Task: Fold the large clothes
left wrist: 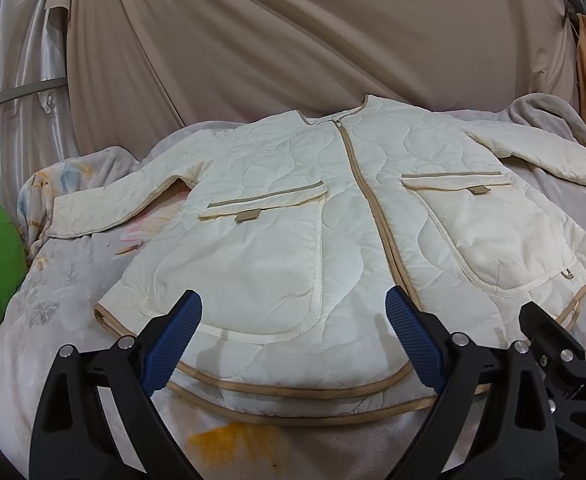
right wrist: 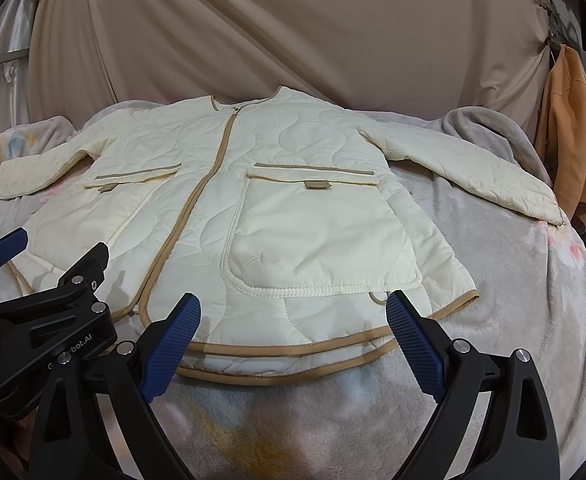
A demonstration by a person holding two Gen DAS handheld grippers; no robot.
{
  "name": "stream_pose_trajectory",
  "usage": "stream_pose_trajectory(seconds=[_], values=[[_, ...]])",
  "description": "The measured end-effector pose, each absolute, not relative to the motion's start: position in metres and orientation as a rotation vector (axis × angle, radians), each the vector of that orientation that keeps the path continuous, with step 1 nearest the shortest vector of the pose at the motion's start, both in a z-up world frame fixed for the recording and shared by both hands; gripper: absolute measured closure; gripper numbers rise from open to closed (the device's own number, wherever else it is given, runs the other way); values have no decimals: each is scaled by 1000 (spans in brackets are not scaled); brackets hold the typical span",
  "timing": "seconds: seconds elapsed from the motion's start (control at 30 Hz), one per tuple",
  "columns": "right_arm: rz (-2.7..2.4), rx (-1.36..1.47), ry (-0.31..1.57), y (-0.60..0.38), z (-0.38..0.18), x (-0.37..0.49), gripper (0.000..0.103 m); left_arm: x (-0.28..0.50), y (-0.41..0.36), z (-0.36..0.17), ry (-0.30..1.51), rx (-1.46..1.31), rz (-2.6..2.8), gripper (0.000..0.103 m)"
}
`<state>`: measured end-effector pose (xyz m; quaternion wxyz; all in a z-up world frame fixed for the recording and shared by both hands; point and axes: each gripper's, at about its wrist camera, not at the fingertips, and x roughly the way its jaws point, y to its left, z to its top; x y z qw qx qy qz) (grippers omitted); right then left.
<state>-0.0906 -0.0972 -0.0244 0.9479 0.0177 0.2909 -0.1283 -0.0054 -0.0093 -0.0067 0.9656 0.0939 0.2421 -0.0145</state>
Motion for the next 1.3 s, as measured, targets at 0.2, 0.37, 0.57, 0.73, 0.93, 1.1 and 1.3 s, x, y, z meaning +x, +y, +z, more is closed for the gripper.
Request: stream_pose_trajectory(seconds=[0.2, 0.37, 0.57, 0.73, 0.93, 1.1, 1.3], values=[[-260, 37, 593, -97, -24, -90, 11, -6, -9, -6, 488, 192, -29, 12], [-261, 37, 593, -97, -25, -91, 11, -6, -9, -6, 488, 192, -29, 13], [-260, 37, 592, -97, -25, -91, 11, -7, -9, -6, 488, 193, -29, 13], [-260, 37, 592, -97, -26, -91, 11, -7, -9, -7, 487, 193, -29, 13], [-260, 37, 592, -97, -26, -91, 11, -7, -9, -7, 486, 193, -28, 14], [-261, 37, 592, -97, -26, -91, 11, -7, -9, -7, 486, 194, -28, 14], [-260, 37, 592, -97, -26, -91, 11, -7, -9, -7, 486, 194, -28, 14]])
